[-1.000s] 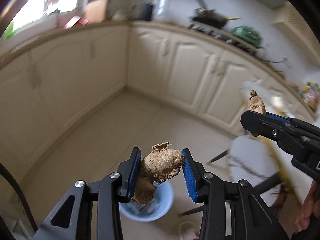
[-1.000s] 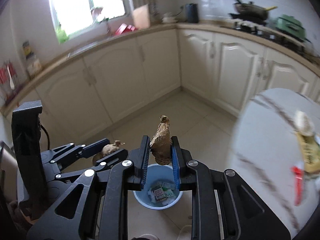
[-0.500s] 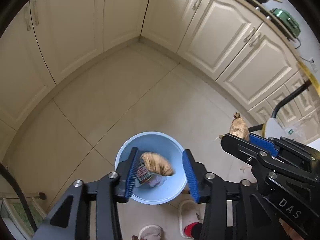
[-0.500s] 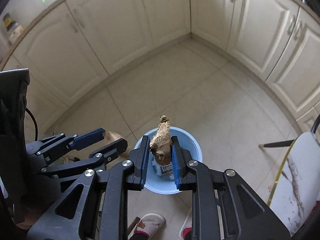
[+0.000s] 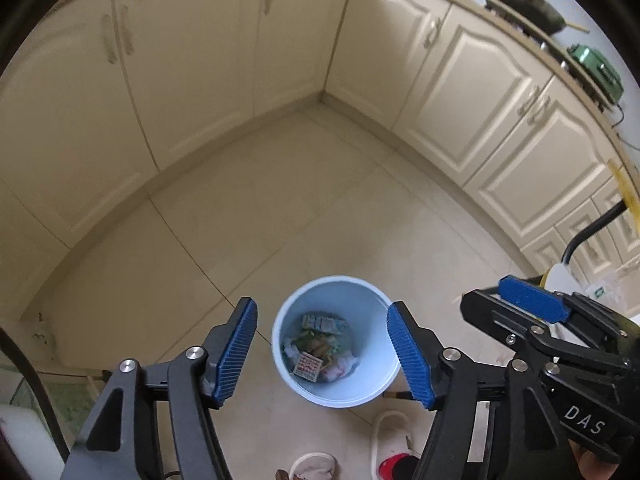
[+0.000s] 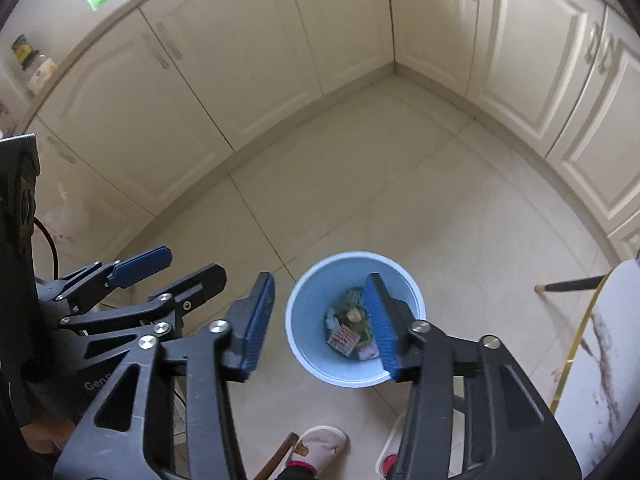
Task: Collect trash
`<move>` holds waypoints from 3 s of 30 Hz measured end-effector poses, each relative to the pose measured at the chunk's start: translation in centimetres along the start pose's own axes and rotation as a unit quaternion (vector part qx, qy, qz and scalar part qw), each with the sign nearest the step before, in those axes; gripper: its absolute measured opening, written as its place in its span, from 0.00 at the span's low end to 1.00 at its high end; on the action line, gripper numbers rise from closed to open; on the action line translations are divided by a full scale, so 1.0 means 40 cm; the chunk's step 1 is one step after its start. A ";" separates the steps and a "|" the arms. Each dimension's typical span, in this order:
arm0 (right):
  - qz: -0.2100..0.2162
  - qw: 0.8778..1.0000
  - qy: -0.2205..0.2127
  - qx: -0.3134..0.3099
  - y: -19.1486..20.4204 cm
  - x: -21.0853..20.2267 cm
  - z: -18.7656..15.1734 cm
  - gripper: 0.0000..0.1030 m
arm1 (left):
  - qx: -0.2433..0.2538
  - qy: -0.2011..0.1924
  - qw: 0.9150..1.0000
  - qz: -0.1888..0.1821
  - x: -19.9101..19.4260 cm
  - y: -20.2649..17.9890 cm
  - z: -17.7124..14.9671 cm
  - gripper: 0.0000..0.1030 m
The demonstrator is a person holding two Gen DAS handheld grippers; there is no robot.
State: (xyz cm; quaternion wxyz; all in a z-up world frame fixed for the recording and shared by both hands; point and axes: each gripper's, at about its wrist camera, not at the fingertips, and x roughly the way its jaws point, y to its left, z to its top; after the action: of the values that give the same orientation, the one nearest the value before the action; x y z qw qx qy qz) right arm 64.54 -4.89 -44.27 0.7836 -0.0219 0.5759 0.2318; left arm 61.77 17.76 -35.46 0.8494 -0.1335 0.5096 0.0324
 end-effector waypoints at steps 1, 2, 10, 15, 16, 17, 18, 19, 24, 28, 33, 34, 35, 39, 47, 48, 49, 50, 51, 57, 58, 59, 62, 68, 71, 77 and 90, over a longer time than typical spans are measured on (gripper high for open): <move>-0.003 1.000 -0.007 -0.003 0.009 -0.019 0.002 0.50 | 0.001 -0.011 1.000 0.007 -0.028 -0.003 0.004 0.65; -0.006 1.000 -0.018 -0.008 0.021 -0.049 0.001 0.52 | 0.002 -0.020 1.000 0.011 -0.059 0.000 -0.001 0.65; -0.055 0.991 -0.118 -0.022 0.098 -0.345 -0.028 0.86 | 0.008 -0.134 0.991 0.021 -0.329 -0.091 -0.022 0.81; -0.082 0.977 -0.192 -0.032 0.144 -0.564 -0.084 0.94 | 0.025 -0.202 0.979 0.018 -0.504 -0.193 -0.105 0.88; -0.090 0.974 -0.206 -0.033 0.147 -0.604 -0.094 0.98 | 0.028 -0.214 0.976 0.019 -0.531 -0.221 -0.120 0.89; -0.102 0.968 -0.225 -0.035 0.153 -0.657 -0.117 0.99 | 0.033 -0.230 0.972 0.021 -0.563 -0.245 -0.152 0.92; -0.107 0.965 -0.236 -0.036 0.158 -0.682 -0.122 0.99 | 0.037 -0.242 0.969 0.021 -0.583 -0.265 -0.172 0.93; -0.116 0.960 -0.253 -0.037 0.163 -0.730 -0.144 0.99 | 0.043 -0.256 0.965 0.021 -0.611 -0.288 -0.186 0.93; -0.152 0.937 -0.312 -0.038 0.200 -0.903 -0.227 1.00 | 0.071 -0.321 0.944 0.022 -0.738 -0.369 -0.332 0.93; -0.176 0.914 -0.363 -0.029 0.210 -1.031 -0.306 1.00 | 0.085 -0.375 0.923 0.025 -0.830 -0.430 -0.497 0.94; -0.196 0.892 -0.407 -0.013 0.200 -1.146 -0.391 1.00 | 0.096 -0.433 0.896 0.025 -0.883 -0.500 -0.668 0.98; -0.204 0.886 -0.417 -0.009 0.198 -1.168 -0.410 1.00 | 0.095 -0.442 0.892 0.019 -0.892 -0.513 -0.688 0.98; -0.210 0.882 -0.422 -0.006 0.193 -1.183 -0.424 1.00 | 0.097 -0.448 0.889 0.013 -0.875 -0.524 -0.731 0.99; -0.235 0.865 -0.444 0.006 0.178 -1.237 -0.481 1.00 | 0.106 -0.468 0.877 -0.005 -0.862 -0.553 -0.850 0.99; -0.262 0.849 -0.458 0.043 0.087 -1.306 -0.567 1.00 | 0.140 -0.468 0.872 -0.028 -0.868 -0.520 -0.996 0.99; -0.264 0.848 -0.458 0.048 0.076 -1.308 -0.572 1.00 | 0.146 -0.467 0.872 -0.030 -0.868 -0.527 -0.997 0.99; -0.267 0.847 -0.457 0.053 0.062 -1.311 -0.578 1.00 | 0.150 -0.465 0.872 -0.033 -0.870 -0.532 -0.989 0.99; -0.269 0.847 -0.456 0.057 0.045 -1.317 -0.586 1.00 | 0.156 -0.461 0.873 -0.036 -0.866 -0.552 -0.949 0.99; -0.272 0.846 -0.455 0.063 0.027 -1.320 -0.591 1.00 | 0.161 -0.458 0.873 -0.037 -0.861 -0.560 -0.932 0.99; -0.284 0.850 -0.434 0.091 -0.081 -1.300 -0.597 1.00 | 0.203 -0.425 0.882 -0.031 -0.808 -0.654 -0.823 0.99; -0.285 0.853 -0.427 0.092 -0.098 -1.291 -0.593 1.00 | 0.210 -0.415 0.884 -0.033 -0.791 -0.667 -0.813 0.99; -0.285 0.856 -0.420 0.095 -0.119 -1.280 -0.593 1.00 | 0.217 -0.405 0.888 -0.035 -0.782 -0.688 -0.789 0.99; -0.285 0.864 -0.399 0.113 -0.184 -1.245 -0.594 1.00 | 0.234 -0.366 0.900 -0.048 -0.730 -0.730 -0.736 0.99; -0.278 0.888 -0.333 0.151 -0.327 -1.136 -0.574 1.00 | 0.255 -0.265 0.928 -0.054 -0.587 -0.818 -0.596 0.99; -0.265 0.901 -0.296 0.173 -0.405 -1.074 -0.563 1.00 | 0.255 -0.218 0.940 -0.054 -0.521 -0.872 -0.519 0.99; -0.260 0.915 -0.231 0.206 -0.529 -0.962 -0.546 1.00 | 0.260 -0.145 0.952 -0.071 -0.412 -0.946 -0.398 0.99; -0.256 0.923 -0.180 0.226 -0.646 -0.883 -0.501 1.00 | 0.243 -0.062 0.966 -0.066 -0.241 -0.991 -0.237 0.96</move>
State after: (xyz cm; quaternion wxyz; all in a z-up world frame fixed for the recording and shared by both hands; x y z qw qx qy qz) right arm 48.61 -45.89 -24.74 0.8909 0.0508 0.4370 -0.1128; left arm 56.61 -22.09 -23.57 0.8867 0.0460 0.4382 -0.1399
